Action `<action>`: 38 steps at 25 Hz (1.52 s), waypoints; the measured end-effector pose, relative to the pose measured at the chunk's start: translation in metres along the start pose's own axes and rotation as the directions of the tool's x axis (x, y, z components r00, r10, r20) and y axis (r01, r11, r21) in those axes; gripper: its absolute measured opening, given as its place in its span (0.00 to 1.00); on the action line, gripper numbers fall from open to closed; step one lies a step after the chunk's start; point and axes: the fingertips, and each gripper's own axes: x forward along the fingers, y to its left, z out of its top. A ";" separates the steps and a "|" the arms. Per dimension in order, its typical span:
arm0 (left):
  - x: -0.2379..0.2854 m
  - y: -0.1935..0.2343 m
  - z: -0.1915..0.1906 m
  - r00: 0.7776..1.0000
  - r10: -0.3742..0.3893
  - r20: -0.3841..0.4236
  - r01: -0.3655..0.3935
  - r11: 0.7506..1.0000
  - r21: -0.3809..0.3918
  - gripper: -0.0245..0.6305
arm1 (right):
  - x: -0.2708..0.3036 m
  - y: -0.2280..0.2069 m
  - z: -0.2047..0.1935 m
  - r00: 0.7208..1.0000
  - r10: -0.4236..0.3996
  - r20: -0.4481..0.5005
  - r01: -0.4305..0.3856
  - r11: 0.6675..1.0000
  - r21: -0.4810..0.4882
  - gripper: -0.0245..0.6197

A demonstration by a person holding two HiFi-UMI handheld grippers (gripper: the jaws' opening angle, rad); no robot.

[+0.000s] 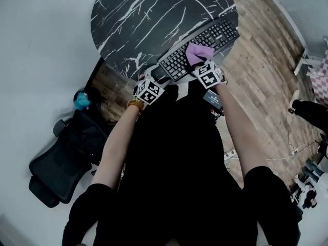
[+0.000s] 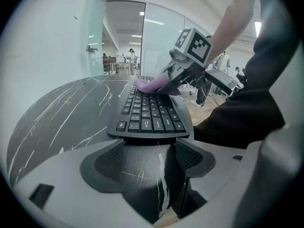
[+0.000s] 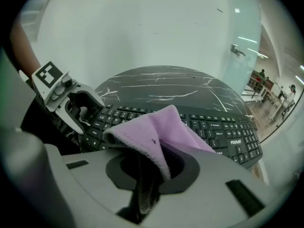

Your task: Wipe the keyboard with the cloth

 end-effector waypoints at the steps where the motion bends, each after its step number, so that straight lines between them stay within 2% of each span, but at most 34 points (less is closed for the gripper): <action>1: 0.000 0.000 0.000 1.000 0.000 0.000 0.000 1.000 0.000 0.54 | 0.000 0.002 0.000 1.000 0.006 -0.001 -0.006 1.000 -0.017 0.13; 5: 0.000 0.000 0.000 1.000 0.001 -0.002 -0.001 1.000 0.000 0.54 | 0.001 0.005 0.000 1.000 0.013 0.002 -0.013 0.999 -0.040 0.13; 9: 0.000 0.000 0.000 1.000 -0.002 -0.006 0.002 1.000 -0.005 0.53 | 0.000 0.010 0.000 1.000 0.010 -0.004 -0.010 0.994 -0.111 0.13; 13: 0.000 0.000 0.000 1.000 -0.003 -0.007 0.003 1.000 -0.005 0.54 | 0.001 0.025 0.003 0.999 0.050 -0.012 -0.051 0.973 -0.225 0.13; 22: 0.001 0.001 0.001 1.000 -0.003 -0.002 0.003 1.000 -0.003 0.54 | 0.002 0.032 0.002 0.998 0.058 -0.021 -0.061 0.944 -0.324 0.13; 27: 0.000 0.000 0.000 1.000 -0.002 -0.004 0.002 1.000 -0.004 0.54 | 0.002 0.049 0.002 0.994 0.101 -0.035 -0.106 0.899 -0.425 0.13; 31: 0.001 -0.001 0.000 1.000 -0.002 -0.005 0.002 1.000 -0.005 0.54 | 0.001 0.055 0.002 0.990 0.135 -0.041 -0.139 0.881 -0.452 0.13; 35: 0.000 0.000 0.000 1.000 -0.002 -0.005 0.002 1.000 -0.003 0.54 | 0.002 0.070 0.003 0.984 0.171 -0.054 -0.173 0.825 -0.539 0.13; 38: 0.000 0.000 0.001 1.000 -0.002 -0.004 0.002 1.000 -0.002 0.54 | 0.001 0.070 0.003 0.984 0.173 -0.051 -0.172 0.812 -0.557 0.13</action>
